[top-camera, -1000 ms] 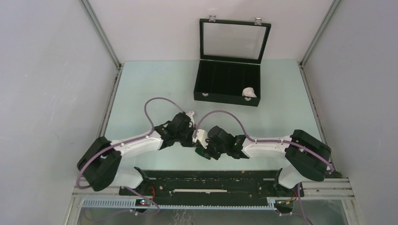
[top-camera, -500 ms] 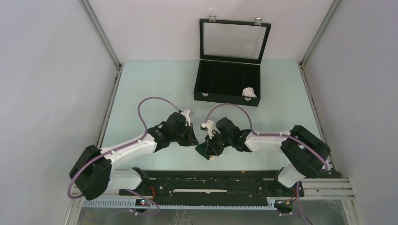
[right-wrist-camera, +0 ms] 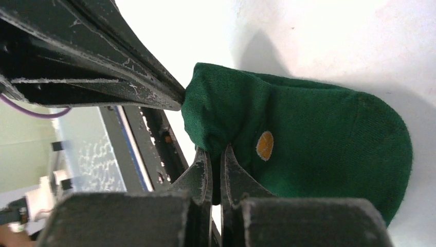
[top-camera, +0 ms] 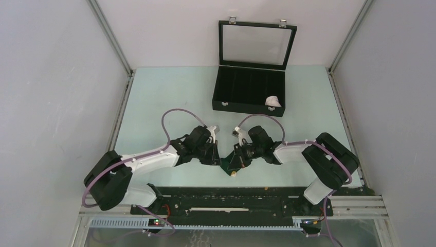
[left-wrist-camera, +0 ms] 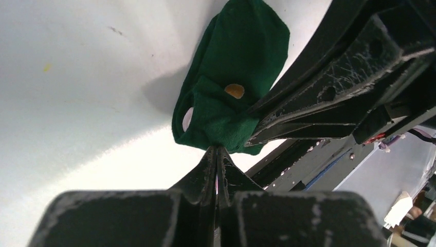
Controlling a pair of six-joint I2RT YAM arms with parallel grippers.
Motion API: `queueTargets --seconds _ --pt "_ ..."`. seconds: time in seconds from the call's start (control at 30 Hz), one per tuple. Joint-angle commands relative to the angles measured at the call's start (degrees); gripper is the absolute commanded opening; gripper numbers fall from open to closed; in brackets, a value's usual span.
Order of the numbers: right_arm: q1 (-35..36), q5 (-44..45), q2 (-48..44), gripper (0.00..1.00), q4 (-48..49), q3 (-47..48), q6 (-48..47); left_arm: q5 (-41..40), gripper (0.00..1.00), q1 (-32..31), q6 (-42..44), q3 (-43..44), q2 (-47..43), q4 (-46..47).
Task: Roll the socks
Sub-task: Roll a pair of socks at the center of the board.
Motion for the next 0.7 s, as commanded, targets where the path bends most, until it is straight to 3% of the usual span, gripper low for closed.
queueTargets --seconds 0.0,0.3,0.67 --pt "-1.8 -4.1 2.0 0.00 -1.2 -2.8 5.9 1.8 0.05 -0.6 2.1 5.3 1.1 1.5" --pt "-3.7 -5.6 4.7 0.00 1.5 -4.6 12.0 2.5 0.05 -1.0 2.8 8.4 4.2 1.0" --pt "-4.8 -0.1 4.4 0.00 2.5 -8.3 18.8 3.4 0.04 -1.8 3.0 9.6 7.2 0.6"
